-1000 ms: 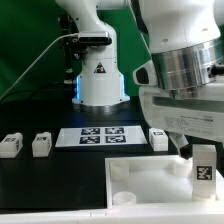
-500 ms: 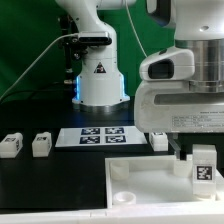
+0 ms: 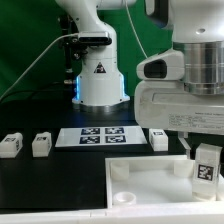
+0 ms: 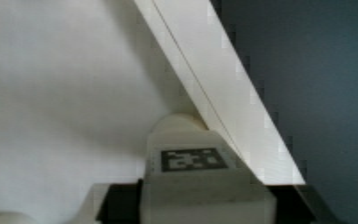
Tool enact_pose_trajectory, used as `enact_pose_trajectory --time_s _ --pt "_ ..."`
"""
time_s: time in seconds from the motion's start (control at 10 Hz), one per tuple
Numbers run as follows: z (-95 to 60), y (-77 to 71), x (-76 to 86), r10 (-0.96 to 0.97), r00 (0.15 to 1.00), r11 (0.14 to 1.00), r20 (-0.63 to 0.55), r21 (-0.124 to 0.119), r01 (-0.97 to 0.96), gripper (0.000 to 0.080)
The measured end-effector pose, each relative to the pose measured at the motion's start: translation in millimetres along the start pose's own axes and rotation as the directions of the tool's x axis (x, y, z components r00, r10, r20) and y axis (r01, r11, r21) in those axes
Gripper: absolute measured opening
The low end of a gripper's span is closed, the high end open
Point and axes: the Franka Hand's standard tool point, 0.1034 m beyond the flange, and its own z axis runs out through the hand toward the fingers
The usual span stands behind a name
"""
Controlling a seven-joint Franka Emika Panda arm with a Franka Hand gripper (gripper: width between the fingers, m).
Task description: Assemble one leg
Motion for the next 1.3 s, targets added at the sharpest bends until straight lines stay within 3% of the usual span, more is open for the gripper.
enact_pose_trajectory --time_s 0.2,0.4,0.7,0.8,0.9,1.0,1.1,1.2,1.3 --pt "0.5 0.1 0.0 0.173 0.985 0.985 0.003 0.003 -0.173 0.0298" --pt "2.1 -1.3 2.3 0.487 0.873 0.872 0.028 0.034 -0.488 0.0295" --pt "3.2 0.6 6.2 0.824 0.556 0.549 0.110 0.094 -0.831 0.0294" --pt "3.0 0.2 5.3 0.815 0.569 0.562 0.107 0.093 -0.822 0.0294" --pt "3.3 0.5 5.4 0.805 0.584 0.577 0.105 0.095 -0.812 0.0376" --pt "3.8 0.1 4.6 0.781 0.617 0.609 0.101 0.097 -0.787 0.0376" --pt "4.8 -0.3 1.8 0.740 0.667 0.660 0.093 0.093 -0.745 0.0510" --pt "5.7 1.1 1.5 0.631 0.773 0.767 0.070 0.097 -0.635 0.0510" --pt "7.2 1.6 0.4 0.499 0.866 0.862 0.028 0.088 -0.499 0.0624"
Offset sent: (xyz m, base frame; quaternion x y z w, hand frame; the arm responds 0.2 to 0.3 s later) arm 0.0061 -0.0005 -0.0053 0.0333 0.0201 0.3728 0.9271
